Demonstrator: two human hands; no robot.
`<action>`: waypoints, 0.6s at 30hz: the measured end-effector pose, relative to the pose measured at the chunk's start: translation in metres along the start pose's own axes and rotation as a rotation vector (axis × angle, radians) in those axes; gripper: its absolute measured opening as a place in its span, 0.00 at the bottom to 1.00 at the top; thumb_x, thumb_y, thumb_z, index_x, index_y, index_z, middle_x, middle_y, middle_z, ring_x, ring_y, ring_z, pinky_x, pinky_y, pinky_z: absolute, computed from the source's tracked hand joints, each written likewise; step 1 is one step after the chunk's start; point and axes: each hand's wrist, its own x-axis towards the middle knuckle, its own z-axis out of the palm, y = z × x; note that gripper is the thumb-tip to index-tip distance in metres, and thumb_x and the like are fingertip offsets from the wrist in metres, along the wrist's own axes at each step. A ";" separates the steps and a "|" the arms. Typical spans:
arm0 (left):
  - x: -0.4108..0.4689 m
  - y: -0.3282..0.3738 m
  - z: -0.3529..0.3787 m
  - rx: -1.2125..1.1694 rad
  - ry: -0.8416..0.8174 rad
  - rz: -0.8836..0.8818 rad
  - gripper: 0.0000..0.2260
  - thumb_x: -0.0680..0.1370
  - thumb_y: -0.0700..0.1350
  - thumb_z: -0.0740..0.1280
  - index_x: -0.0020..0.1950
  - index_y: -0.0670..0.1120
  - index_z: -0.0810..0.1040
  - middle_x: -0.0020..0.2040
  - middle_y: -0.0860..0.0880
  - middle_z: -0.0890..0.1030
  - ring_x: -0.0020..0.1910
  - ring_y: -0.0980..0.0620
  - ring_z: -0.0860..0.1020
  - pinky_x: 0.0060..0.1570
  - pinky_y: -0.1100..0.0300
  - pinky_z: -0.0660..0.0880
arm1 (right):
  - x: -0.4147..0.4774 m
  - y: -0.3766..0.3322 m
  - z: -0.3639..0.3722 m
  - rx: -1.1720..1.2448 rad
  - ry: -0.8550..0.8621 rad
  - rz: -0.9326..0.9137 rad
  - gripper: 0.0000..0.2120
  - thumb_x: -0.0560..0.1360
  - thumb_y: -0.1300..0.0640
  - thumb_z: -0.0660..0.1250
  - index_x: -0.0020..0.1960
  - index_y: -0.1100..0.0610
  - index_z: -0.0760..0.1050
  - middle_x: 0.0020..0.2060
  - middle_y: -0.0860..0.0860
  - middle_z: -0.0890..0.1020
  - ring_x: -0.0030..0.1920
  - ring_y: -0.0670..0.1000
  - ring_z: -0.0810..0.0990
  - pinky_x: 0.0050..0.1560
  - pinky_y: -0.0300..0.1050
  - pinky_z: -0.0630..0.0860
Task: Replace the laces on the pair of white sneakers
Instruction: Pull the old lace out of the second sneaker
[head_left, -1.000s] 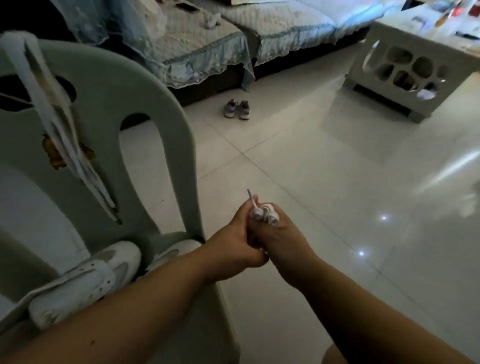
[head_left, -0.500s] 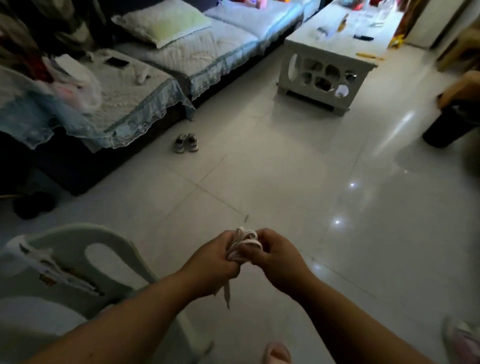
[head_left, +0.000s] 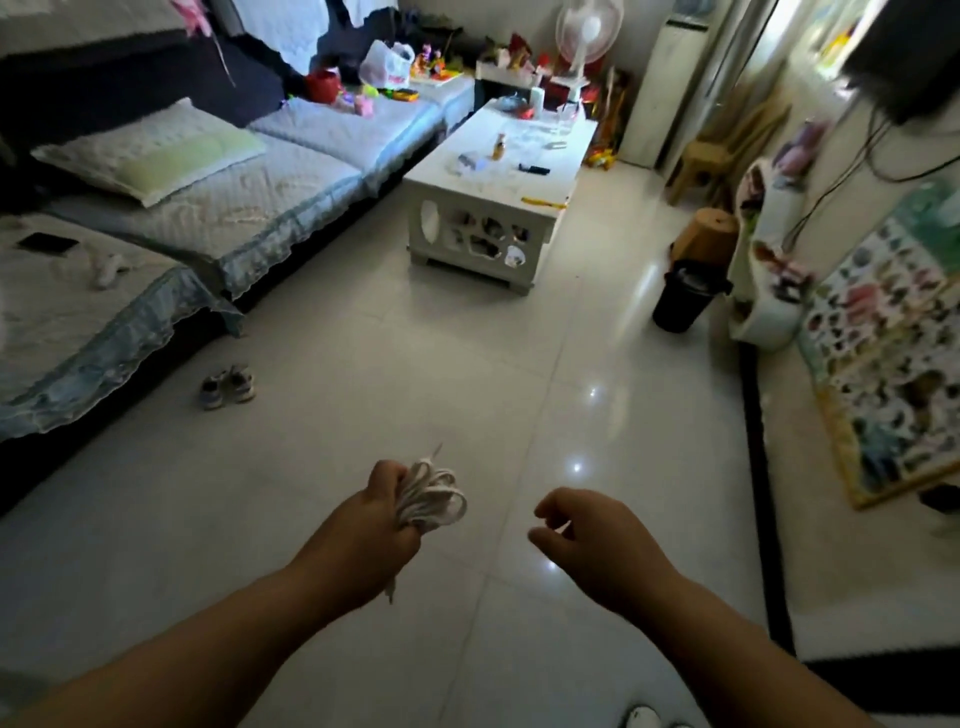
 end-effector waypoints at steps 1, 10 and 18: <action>0.006 0.004 -0.001 0.004 0.014 0.010 0.14 0.76 0.46 0.65 0.54 0.52 0.60 0.39 0.51 0.75 0.35 0.51 0.75 0.33 0.58 0.68 | 0.000 0.008 -0.007 -0.032 0.004 0.015 0.14 0.76 0.45 0.65 0.59 0.48 0.76 0.51 0.44 0.79 0.49 0.45 0.77 0.52 0.40 0.74; 0.081 0.037 -0.010 0.092 -0.024 0.147 0.10 0.74 0.47 0.67 0.50 0.54 0.67 0.39 0.53 0.75 0.37 0.50 0.73 0.30 0.64 0.65 | 0.023 0.074 -0.049 -0.106 -0.047 0.188 0.16 0.75 0.42 0.65 0.62 0.45 0.73 0.59 0.44 0.76 0.56 0.43 0.75 0.57 0.38 0.72; 0.236 0.067 -0.011 0.124 -0.104 0.233 0.08 0.73 0.47 0.67 0.49 0.55 0.69 0.38 0.55 0.75 0.36 0.54 0.74 0.31 0.67 0.66 | 0.140 0.104 -0.085 -0.025 0.023 0.293 0.17 0.75 0.43 0.65 0.61 0.46 0.74 0.59 0.45 0.76 0.57 0.45 0.75 0.56 0.40 0.72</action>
